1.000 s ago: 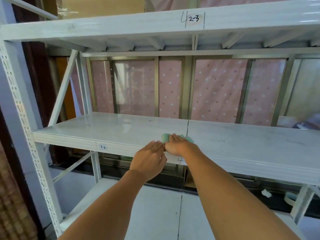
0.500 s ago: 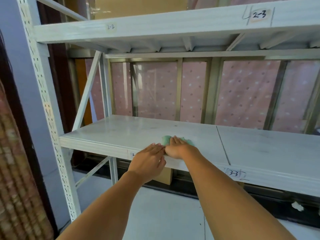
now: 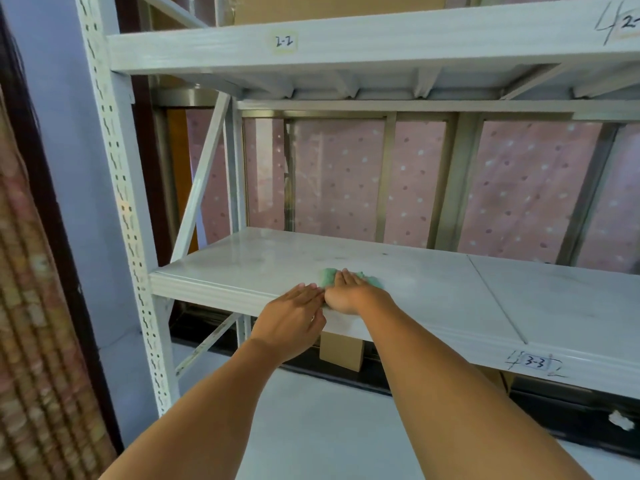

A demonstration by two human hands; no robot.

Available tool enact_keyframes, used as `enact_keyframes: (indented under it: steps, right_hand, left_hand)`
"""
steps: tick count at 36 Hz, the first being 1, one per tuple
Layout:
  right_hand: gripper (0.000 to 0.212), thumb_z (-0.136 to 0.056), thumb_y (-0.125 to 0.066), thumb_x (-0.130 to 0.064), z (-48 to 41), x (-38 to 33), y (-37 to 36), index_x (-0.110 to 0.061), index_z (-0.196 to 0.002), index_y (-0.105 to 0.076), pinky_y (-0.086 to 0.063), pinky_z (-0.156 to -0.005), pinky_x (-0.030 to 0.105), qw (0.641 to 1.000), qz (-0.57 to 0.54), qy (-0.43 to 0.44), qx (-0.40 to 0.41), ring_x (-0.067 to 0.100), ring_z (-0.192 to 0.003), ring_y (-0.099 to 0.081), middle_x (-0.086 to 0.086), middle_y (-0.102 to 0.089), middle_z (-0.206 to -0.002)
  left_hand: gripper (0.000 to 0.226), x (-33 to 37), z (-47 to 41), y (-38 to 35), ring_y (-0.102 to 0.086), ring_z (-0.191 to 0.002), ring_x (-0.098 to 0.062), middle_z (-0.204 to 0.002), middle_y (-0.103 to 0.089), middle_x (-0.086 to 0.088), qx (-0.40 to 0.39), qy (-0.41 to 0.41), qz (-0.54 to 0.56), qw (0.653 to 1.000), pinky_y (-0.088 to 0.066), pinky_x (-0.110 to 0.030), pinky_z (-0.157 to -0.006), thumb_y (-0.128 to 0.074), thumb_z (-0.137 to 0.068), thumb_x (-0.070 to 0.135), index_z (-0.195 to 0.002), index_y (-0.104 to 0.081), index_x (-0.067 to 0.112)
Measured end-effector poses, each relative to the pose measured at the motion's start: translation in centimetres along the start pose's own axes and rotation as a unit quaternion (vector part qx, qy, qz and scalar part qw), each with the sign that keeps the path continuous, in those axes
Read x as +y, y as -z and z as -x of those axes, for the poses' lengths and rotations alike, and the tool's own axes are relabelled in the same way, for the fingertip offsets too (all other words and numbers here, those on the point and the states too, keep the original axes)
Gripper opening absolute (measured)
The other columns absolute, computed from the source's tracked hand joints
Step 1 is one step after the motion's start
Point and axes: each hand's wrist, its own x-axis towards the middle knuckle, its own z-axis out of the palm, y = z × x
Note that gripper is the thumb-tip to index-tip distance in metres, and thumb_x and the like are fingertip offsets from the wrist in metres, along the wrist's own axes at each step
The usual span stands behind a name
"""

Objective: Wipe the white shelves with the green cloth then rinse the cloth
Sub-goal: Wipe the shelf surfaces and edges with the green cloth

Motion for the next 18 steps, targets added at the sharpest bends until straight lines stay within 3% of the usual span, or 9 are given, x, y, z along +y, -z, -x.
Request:
enact_keyframes:
  steps: [18]
  right_hand:
    - [0.069, -0.104, -0.02, -0.043, -6.2, -14.4, -2.0, -0.011, -0.158, 0.008, 0.007, -0.122, 0.042, 1.0, -0.007, 0.005, 0.002, 0.026, -0.153, 0.009, 0.007, 0.014, -0.166]
  left_hand:
    - [0.044, -14.9, 3.6, 2.3, -0.063, -0.116, -0.017, -0.123, -0.068, -0.005, -0.004, 0.008, -0.002, 1.0, -0.033, -0.025, -0.107, -0.041, -0.093, 0.031, -0.122, -0.068, 0.012]
